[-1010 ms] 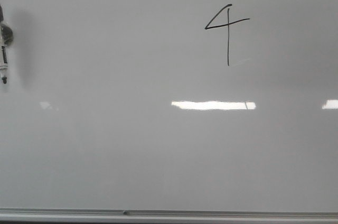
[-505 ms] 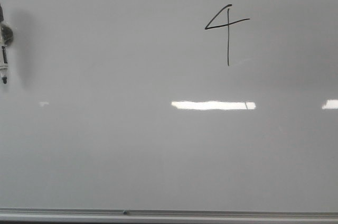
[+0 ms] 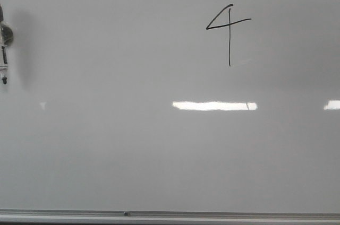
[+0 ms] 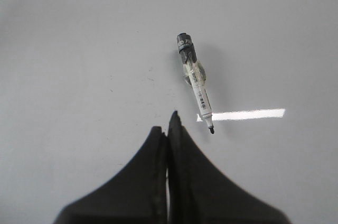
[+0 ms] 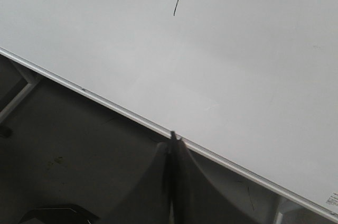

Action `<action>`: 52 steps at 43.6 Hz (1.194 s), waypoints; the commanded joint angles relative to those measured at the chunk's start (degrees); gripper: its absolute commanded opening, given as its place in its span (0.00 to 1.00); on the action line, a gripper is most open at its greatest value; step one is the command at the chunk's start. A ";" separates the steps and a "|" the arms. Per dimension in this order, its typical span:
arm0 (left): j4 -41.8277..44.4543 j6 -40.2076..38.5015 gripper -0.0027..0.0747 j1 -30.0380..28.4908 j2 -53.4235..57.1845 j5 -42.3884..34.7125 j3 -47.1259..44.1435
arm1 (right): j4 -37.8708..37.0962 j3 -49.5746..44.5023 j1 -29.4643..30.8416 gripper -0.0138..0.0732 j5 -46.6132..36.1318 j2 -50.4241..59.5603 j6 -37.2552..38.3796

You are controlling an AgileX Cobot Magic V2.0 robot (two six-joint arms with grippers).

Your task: Write number 4 on whiteboard

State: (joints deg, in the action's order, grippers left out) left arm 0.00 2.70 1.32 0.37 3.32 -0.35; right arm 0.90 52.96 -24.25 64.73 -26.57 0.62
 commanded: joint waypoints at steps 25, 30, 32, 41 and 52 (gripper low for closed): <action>-0.75 -0.63 0.01 0.44 0.95 -5.36 -0.40 | -0.20 1.17 0.11 0.08 -4.16 -0.58 -0.19; -0.75 -0.63 0.01 0.44 0.95 -5.36 -0.40 | -0.20 1.17 0.11 0.08 -4.16 -0.58 -0.19; -0.75 -0.63 0.01 0.44 0.95 -5.36 -0.40 | -0.20 1.17 0.11 0.08 -4.16 -0.58 -0.19; -0.75 -0.63 0.01 0.44 0.95 -5.36 -0.40 | -0.90 -0.63 1.30 0.08 -6.33 1.78 -0.19; -0.75 -0.63 0.01 0.44 0.83 -5.36 -0.40 | -0.90 -16.89 13.52 0.08 -32.67 12.09 -0.19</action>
State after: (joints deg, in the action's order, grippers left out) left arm 0.00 2.70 1.32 0.37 2.79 -0.35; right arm 0.69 40.80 -14.35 47.22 -16.10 0.62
